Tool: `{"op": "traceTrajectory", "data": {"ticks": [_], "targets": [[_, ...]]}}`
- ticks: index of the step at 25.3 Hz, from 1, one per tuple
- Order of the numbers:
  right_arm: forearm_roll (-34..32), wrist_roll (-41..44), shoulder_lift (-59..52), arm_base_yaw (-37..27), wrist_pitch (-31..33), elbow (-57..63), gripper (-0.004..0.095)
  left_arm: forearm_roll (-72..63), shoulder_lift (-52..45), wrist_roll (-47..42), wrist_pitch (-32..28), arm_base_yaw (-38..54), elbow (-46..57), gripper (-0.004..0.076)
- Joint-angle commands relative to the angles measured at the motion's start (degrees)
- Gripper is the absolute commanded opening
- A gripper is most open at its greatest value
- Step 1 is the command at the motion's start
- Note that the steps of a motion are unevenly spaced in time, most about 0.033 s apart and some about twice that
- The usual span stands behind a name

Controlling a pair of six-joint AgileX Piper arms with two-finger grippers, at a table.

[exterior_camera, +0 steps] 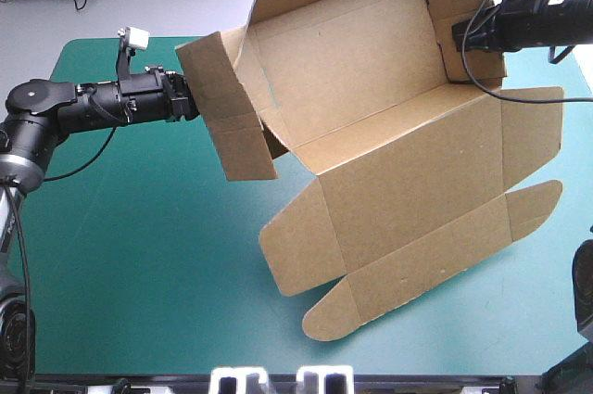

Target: Fold the box

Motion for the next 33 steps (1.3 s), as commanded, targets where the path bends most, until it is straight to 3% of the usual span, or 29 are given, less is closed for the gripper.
{"op": "traceTrajectory", "data": {"ticks": [1,9,21,25,30,33], "targets": [[2.37,1.5,-1.54,3.18,-4.68,-1.32,-0.0023,-5.58,-3.3,0.36,5.22,-0.67,-1.58,0.0369],[-9.37,8.58,-0.28,12.75,-13.9,-1.32,-0.0023,-5.58,-3.54,-0.46,5.11,-0.67,-1.58,0.0459],[-11.55,12.89,0.69,13.95,-17.6,-1.32,-0.0023,-7.0,-3.66,0.18,4.54,-0.67,-1.58,0.05],[-13.28,14.91,1.4,14.76,-18.33,-1.32,-0.0023,-7.53,-3.66,0.08,-1.06,-0.67,-1.58,0.05],[-15.85,17.11,2.61,17.99,-20.3,-1.32,-0.0023,-7.65,-3.55,0.15,-2.94,-0.67,-1.58,0.05],[-17.3,19.02,3.25,20.19,-22.93,-1.32,-0.0023,-1.26,-3.55,-3.3,-9.92,-1.37,-1.58,0.05]]}}
